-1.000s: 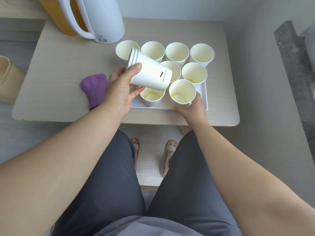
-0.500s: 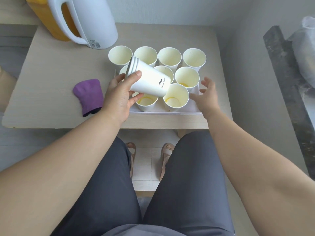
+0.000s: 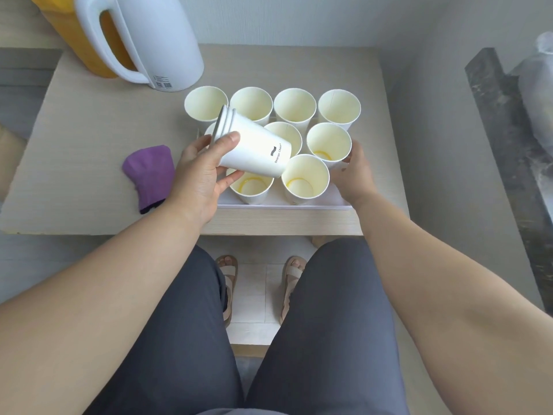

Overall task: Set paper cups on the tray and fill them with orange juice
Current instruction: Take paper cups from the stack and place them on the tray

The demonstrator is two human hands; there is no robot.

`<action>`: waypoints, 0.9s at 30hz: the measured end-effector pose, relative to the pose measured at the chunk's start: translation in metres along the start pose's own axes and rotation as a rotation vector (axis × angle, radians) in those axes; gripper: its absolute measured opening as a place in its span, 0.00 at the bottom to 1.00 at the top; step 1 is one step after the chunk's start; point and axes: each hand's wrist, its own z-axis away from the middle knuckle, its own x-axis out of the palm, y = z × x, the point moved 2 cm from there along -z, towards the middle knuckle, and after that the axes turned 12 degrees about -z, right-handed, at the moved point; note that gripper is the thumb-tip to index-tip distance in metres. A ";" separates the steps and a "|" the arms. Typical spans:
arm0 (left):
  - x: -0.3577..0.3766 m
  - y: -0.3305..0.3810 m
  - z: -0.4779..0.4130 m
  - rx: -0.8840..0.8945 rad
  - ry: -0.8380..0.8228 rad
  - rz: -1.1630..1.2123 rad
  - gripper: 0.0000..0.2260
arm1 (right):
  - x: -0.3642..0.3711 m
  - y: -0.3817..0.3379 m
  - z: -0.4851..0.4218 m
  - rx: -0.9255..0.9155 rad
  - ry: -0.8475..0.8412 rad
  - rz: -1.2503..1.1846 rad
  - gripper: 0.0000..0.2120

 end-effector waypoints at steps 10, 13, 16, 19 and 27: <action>-0.005 0.001 -0.002 -0.028 0.009 0.001 0.22 | -0.003 -0.002 -0.002 0.042 0.025 0.073 0.32; -0.006 -0.001 -0.002 -0.035 0.016 -0.009 0.22 | -0.003 -0.003 -0.001 0.040 0.018 0.078 0.33; -0.006 -0.003 -0.001 -0.034 0.009 -0.006 0.18 | -0.007 -0.005 0.003 0.027 -0.003 0.097 0.34; -0.006 0.002 0.000 -0.025 0.000 -0.005 0.15 | -0.018 -0.008 0.012 -0.022 0.102 0.146 0.29; -0.032 0.022 -0.006 0.010 0.061 0.026 0.39 | 0.010 -0.070 0.018 -0.370 -0.007 0.371 0.22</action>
